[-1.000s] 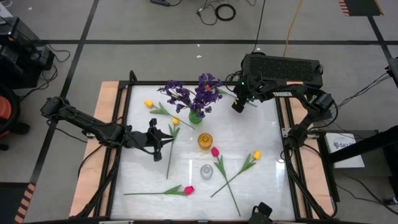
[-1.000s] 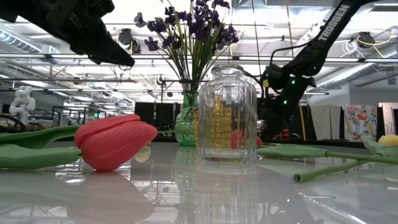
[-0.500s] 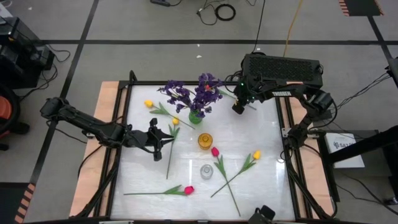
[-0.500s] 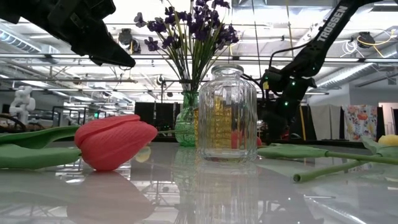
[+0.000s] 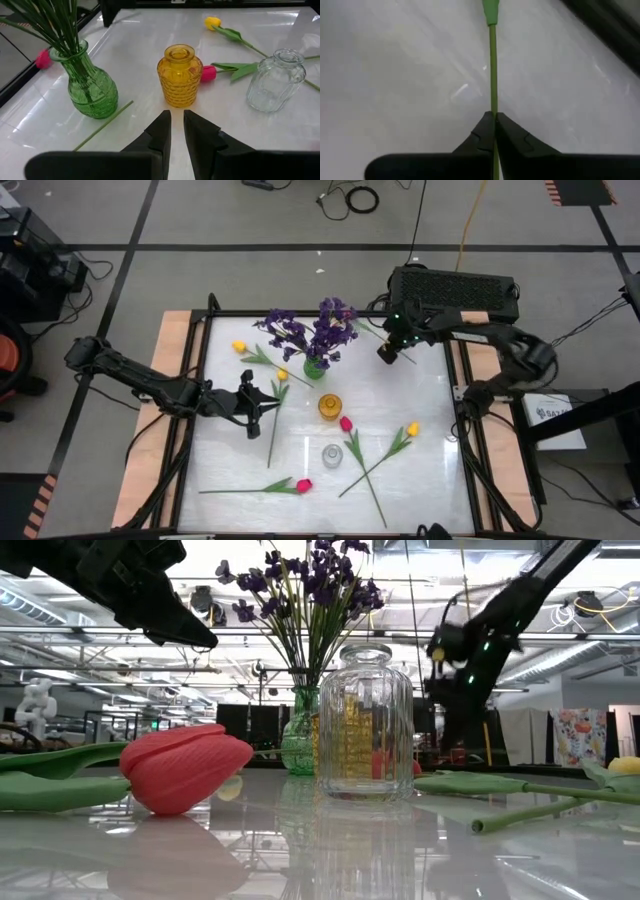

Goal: Sort flowers into vase by color
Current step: Put the top right pink flower into the yellow vase

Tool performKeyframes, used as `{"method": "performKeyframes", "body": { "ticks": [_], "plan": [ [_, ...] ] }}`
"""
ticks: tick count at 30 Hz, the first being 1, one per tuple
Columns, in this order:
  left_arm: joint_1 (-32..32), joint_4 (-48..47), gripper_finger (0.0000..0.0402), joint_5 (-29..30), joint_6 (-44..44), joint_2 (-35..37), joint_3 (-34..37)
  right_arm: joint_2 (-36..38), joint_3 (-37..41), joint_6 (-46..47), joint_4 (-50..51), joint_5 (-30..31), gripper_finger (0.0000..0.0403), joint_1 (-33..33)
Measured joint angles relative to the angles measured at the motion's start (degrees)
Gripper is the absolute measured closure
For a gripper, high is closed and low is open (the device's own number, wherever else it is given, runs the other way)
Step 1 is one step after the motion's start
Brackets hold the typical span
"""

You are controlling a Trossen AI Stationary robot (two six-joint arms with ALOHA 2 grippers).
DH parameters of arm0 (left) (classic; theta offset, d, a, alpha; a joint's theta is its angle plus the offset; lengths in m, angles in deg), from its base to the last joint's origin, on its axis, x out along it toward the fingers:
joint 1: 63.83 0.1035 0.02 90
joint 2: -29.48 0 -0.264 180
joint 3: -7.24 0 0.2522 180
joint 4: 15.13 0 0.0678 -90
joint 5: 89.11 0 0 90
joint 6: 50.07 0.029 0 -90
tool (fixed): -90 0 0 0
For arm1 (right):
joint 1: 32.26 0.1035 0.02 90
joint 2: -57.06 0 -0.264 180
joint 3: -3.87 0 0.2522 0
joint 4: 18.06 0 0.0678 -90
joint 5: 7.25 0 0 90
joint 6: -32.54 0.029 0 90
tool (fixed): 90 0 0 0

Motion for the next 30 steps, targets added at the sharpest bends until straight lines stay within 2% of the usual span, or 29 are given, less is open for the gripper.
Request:
{"method": "performKeyframes", "body": {
  "ticks": [7, 12, 16, 23, 26, 30],
  "plan": [
    [0.0, 0.0, 0.0343, 0.0, 0.0, 0.0, 0.0, 15.3, 0.1, 4.7, 10.0, -0.2, 0.0402, 4.7],
    [0.0, 0.3, 0.0343, 0.0, 0.0, 0.0, 0.0, 27.8, 1.8, 10.0, 11.0, 0.3, 0.0403, 8.7],
    [0.0, 1.1, 0.0343, 0.0, 0.0, 0.0, 0.0, 38.4, 3.2, 13.6, 10.5, 3.2, 0.0403, 11.2],
    [0.0, 4.4, 0.0343, 0.0, 1.4, 0.0, -0.1, 55.1, 5.3, 18.6, 0.5, 4.5, 0.0403, 16.9],
    [0.0, 6.3, 0.0343, 0.0, 1.5, 0.0, -0.1, 59.6, 6.2, 19.3, -3.5, 4.5, 0.0403, 19.4],
    [0.0, 9.3, 0.0343, 0.0, 1.9, 0.0, -0.1, 63.0, 8.9, 20.0, -9.7, 0.6, 0.0402, 23.3]
  ]
}}
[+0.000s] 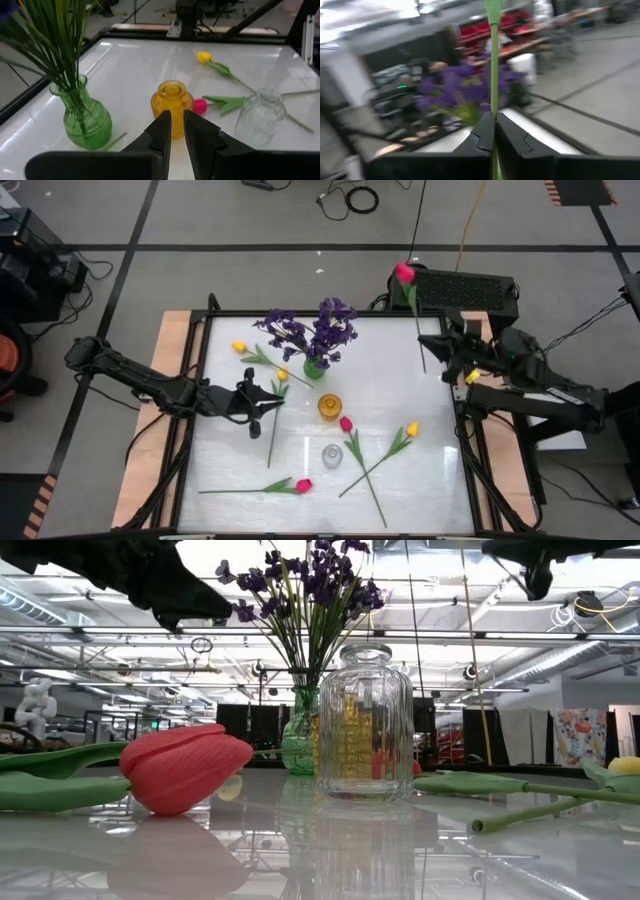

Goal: Sort flowers into vase by color
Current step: Put the top right pink flower into the yellow vase

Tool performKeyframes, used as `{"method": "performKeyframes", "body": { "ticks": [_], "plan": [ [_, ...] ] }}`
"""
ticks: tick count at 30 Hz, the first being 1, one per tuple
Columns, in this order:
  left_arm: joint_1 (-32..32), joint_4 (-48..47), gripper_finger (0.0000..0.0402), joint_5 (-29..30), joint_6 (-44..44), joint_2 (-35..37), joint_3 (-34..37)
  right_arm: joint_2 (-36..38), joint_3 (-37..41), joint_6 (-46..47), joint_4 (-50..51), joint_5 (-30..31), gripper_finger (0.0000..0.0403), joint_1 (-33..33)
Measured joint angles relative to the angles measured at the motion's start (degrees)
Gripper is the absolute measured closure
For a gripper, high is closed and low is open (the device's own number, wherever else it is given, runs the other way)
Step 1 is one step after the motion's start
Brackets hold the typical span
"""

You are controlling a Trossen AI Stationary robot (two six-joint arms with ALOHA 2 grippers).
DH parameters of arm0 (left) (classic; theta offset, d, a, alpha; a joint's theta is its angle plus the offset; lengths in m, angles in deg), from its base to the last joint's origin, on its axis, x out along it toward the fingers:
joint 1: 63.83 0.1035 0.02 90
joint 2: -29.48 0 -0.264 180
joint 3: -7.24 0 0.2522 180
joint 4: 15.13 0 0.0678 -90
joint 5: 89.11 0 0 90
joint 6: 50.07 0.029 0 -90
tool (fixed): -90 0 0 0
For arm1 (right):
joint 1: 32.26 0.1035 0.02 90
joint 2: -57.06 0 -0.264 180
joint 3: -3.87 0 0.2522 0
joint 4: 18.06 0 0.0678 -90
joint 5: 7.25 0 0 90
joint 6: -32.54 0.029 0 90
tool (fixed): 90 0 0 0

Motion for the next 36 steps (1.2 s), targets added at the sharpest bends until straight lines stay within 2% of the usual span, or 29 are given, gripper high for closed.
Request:
{"method": "performKeyframes", "body": {
  "ticks": [3, 8, 15, 23, 26, 31, 36],
  "plan": [
    [0.0, 2.0, 0.0343, 0.2, 0.0, 0.0, 0.0, 0.9, 3.6, 1.2, -7.0, -2.2, 0.0402, 3.6],
    [0.0, 3.5, 0.0343, 0.3, -0.1, 0.0, -0.6, 0.1, 11.1, 1.5, -19.0, -2.2, 0.0402, 10.2],
    [-0.1, 3.9, 0.0343, 0.4, -0.1, 0.0, -4.4, -4.6, 16.2, -4.4, -30.3, -2.1, 0.0402, 18.4],
    [-0.1, 5.8, 0.0343, 0.4, 1.1, -1.2, -7.3, -14.2, 15.2, -10.0, -40.8, 5.0, 0.0402, 25.5],
    [-0.2, 8.8, 0.0343, 0.5, 2.8, -3.0, -8.5, -18.0, 12.3, -11.7, -41.1, 7.3, 0.0402, 27.5],
    [-0.5, 8.7, 0.0341, -0.1, 5.4, -7.0, -13.2, -26.0, 6.4, -14.6, -41.0, 7.9, 0.0402, 31.7],
    [-1.7, 8.8, 0.0311, -0.4, 8.6, -10.9, -19.8, -35.0, 0.0, -18.9, -40.8, 11.6, 0.0402, 35.7]
  ]
}}
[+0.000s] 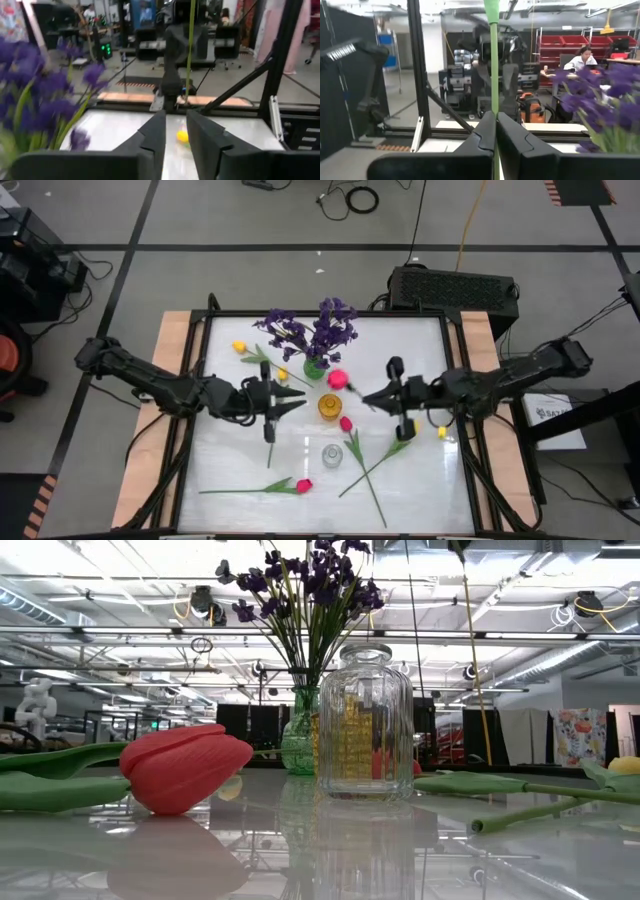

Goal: Sort flowers into vase by color
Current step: Put the top right pink flower into the yellow vase

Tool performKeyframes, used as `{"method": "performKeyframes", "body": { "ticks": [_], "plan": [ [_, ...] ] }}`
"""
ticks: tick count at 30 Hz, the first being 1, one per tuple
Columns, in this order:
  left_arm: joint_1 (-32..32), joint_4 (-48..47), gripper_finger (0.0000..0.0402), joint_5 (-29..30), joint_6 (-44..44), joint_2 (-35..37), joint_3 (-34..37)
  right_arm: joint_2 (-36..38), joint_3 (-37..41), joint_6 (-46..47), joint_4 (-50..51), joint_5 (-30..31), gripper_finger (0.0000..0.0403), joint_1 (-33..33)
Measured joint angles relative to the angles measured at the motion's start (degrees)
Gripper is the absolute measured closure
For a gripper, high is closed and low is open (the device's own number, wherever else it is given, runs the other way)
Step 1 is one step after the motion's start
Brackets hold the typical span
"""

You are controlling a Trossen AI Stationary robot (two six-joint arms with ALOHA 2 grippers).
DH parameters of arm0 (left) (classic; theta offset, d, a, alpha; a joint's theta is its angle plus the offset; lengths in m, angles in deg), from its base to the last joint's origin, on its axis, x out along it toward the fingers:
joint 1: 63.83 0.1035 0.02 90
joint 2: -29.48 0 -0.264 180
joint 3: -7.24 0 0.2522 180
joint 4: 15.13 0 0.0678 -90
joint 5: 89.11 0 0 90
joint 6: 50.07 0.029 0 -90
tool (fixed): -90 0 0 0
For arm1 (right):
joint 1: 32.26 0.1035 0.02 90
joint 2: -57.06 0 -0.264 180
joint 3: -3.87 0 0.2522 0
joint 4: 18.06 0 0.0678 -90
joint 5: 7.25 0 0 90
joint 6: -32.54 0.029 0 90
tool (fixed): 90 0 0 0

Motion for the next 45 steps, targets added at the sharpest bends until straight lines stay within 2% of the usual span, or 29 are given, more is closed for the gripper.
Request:
{"method": "performKeyframes", "body": {
  "ticks": [9, 16, 23, 27, 32, 36, 45],
  "plan": [
    [-2.9, 0.2, 0.0247, -0.5, 4.1, -5.8, -6.5, -11.7, -9.5, -4.1, 1.0, 2.3, 0.0402, 3.7],
    [-3.6, 9.0, 0.0231, -0.5, 5.3, -9.1, -7.3, -16.3, -11.7, -5.0, 2.8, 3.1, 0.0403, 4.1],
    [-3.9, 10.5, 0.0221, -1.0, 5.9, -9.8, -7.3, -17.2, -11.8, -5.4, 1.6, 3.2, 0.0403, 4.1],
    [-3.9, 11.1, 0.0221, -3.8, 5.8, -10.2, -7.3, -17.2, -11.8, -5.8, 1.5, 3.1, 0.0403, 4.1],
    [-4.1, 18.7, 0.0221, -5.1, 6.1, -13.5, -7.3, -17.2, -11.8, -5.8, 1.3, 3.0, 0.0403, 4.1],
    [-4.1, 21.8, 0.0221, -4.6, 8.9, -15.2, -7.3, -17.2, -11.8, -5.8, 1.3, 3.0, 0.0403, 4.1],
    [-3.3, 23.4, 0.0222, -2.2, 8.7, -15.9, -7.3, -17.2, -11.8, -5.8, 1.3, 2.9, 0.0403, 4.1]
  ]
}}
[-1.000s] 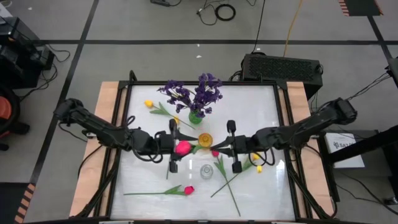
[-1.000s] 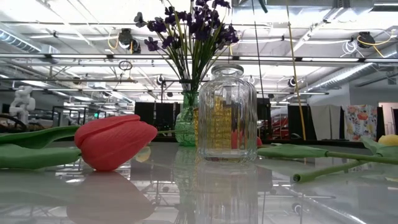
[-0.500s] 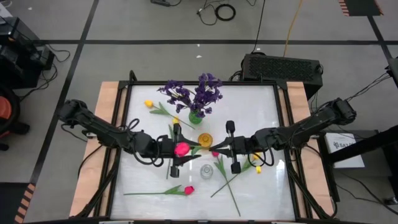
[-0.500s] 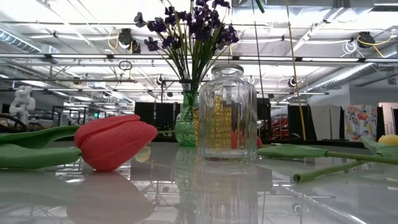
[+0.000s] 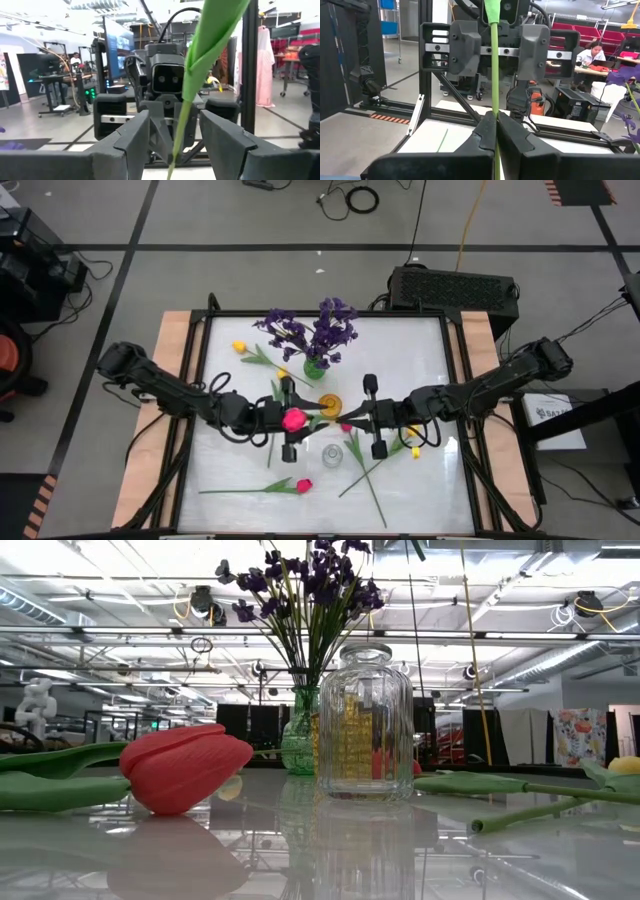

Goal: Sort flowers into vase by color
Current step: Put the top right pink flower into the yellow vase

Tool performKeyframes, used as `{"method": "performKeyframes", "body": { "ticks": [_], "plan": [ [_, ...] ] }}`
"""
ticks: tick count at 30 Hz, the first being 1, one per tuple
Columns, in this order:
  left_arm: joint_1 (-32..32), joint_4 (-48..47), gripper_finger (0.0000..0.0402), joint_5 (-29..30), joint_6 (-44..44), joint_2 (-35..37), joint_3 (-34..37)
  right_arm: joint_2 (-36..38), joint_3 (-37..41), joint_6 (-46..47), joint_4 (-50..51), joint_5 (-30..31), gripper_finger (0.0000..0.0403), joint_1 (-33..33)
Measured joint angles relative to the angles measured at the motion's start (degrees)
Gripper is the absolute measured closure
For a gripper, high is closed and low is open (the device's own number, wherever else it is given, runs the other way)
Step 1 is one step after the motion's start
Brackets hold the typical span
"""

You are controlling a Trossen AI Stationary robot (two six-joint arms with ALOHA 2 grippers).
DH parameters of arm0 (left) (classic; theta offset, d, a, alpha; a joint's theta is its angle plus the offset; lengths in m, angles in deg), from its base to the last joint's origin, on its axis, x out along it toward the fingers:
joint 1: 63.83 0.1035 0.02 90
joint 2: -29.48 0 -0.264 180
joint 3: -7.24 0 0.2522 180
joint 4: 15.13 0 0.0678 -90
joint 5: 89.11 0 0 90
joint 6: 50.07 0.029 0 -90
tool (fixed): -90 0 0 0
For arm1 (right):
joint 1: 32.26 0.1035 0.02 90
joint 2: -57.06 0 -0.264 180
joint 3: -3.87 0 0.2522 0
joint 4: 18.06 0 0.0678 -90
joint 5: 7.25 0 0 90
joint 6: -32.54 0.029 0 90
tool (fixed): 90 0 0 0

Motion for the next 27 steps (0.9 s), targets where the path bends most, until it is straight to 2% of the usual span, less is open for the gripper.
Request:
{"method": "performKeyframes", "body": {
  "ticks": [11, 16, 23, 27],
  "plan": [
    [0.5, 3.8, 0.0230, -1.2, 0.3, -2.4, 0.0, 0.0, 0.0, -0.3, 0.1, 0.0, 0.0403, 0.0],
    [0.5, 5.3, 0.0279, -1.2, 1.3, -2.4, 0.0, 0.0, 0.0, -0.4, 0.2, 0.0, 0.0403, 0.0],
    [0.5, 5.4, 0.0381, -1.1, 2.0, -2.4, 0.0, 0.0, 0.0, -0.4, 1.0, 0.3, 0.0401, 0.0],
    [0.5, 4.8, 0.0389, -0.9, 2.0, -2.4, 0.0, 0.0, 0.0, 0.7, 1.7, 1.0, 0.0374, 0.0]
  ]
}}
